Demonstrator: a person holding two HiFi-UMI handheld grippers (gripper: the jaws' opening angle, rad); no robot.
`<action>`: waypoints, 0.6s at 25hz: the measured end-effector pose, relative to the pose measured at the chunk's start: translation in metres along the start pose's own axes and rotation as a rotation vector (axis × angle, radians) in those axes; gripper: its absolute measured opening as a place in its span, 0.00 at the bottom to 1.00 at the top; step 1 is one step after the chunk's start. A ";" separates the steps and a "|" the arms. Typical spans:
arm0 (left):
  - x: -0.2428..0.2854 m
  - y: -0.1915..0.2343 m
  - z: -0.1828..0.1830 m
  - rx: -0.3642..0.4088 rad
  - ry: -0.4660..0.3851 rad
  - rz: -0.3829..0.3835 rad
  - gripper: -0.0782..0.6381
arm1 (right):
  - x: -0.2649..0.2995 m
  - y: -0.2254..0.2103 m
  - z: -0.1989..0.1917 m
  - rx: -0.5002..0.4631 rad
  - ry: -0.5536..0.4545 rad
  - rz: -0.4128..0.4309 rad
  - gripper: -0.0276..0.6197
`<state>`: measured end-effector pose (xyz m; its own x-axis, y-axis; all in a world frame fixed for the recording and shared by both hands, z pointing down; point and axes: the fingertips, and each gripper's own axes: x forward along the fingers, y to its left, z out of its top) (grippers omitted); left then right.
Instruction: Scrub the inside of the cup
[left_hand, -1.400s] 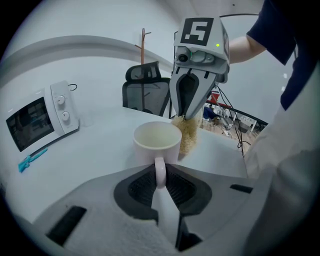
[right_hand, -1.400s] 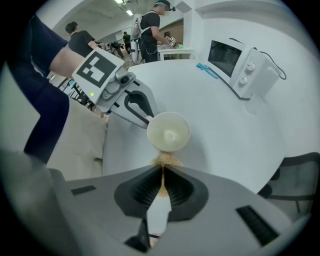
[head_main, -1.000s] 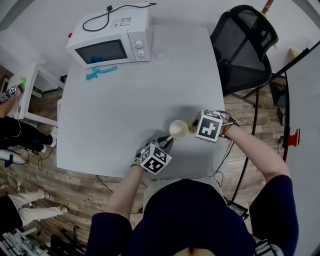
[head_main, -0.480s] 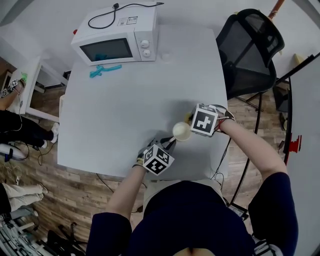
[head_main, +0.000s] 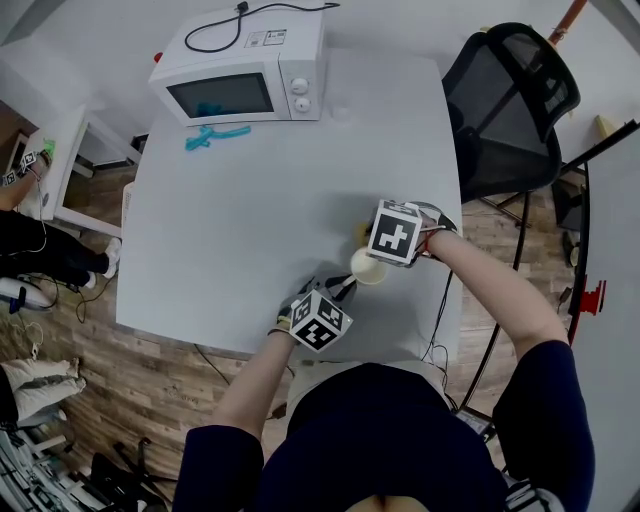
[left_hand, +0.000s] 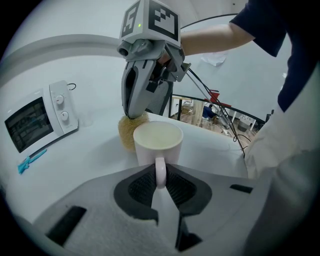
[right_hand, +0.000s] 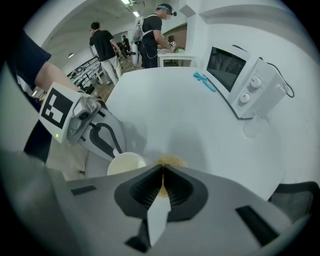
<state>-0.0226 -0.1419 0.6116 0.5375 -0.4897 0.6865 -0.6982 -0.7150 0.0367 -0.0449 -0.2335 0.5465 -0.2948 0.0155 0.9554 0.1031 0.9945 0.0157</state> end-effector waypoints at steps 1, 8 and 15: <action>0.000 0.000 0.000 0.001 0.000 0.001 0.19 | 0.001 0.000 0.003 -0.005 -0.001 0.002 0.09; 0.001 0.002 0.000 -0.003 0.005 0.003 0.19 | 0.005 0.006 0.027 -0.057 -0.010 0.032 0.09; 0.002 0.004 0.000 -0.020 0.005 0.009 0.19 | 0.008 0.029 0.051 -0.135 -0.019 0.080 0.09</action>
<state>-0.0243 -0.1461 0.6130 0.5289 -0.4933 0.6906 -0.7123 -0.7004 0.0453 -0.0930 -0.1990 0.5399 -0.2987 0.0976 0.9493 0.2534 0.9672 -0.0197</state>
